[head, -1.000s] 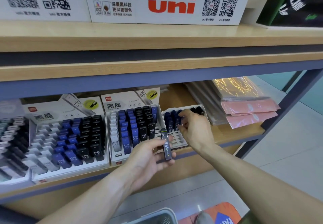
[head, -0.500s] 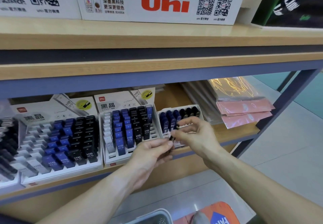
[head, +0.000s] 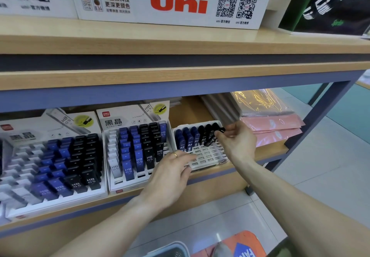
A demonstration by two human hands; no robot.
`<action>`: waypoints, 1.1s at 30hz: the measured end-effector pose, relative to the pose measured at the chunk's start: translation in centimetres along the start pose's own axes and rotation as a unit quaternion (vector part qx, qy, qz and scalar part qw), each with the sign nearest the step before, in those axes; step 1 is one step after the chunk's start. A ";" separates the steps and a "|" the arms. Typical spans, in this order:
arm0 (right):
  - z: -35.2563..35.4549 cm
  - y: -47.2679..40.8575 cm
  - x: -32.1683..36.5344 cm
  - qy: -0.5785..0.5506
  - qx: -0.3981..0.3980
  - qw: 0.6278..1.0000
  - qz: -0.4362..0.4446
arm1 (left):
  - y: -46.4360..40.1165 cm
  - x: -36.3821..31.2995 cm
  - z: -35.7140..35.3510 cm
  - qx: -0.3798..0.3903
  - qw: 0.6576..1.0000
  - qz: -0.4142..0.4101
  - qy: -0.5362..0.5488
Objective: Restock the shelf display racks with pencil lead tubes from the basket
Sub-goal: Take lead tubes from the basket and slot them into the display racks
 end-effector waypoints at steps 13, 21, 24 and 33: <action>-2.1 0.7 0.3 0.083 0.028 0.990 0.112 | -0.1 1.1 -1.6 0.108 0.976 -0.100 -0.161; -2.3 0.8 0.1 0.133 0.019 0.980 0.146 | 0.2 1.6 -1.8 0.115 0.974 -0.111 -0.162; -2.9 1.3 0.2 0.164 0.037 0.972 0.163 | 0.3 1.6 -1.9 0.117 0.973 -0.110 -0.163; -2.7 1.9 0.1 0.159 0.082 0.972 0.150 | 1.1 1.5 -1.9 0.139 0.968 -0.116 -0.175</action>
Point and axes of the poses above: each hand's wrist, its own y-axis away from the middle knuckle, its own z-axis out of the back of the hand, x = y × z, the point moved 1 cm from there along -y, towards the middle knuckle, and after that the axes turned 10 degrees about -z, right-handed, at the moved point
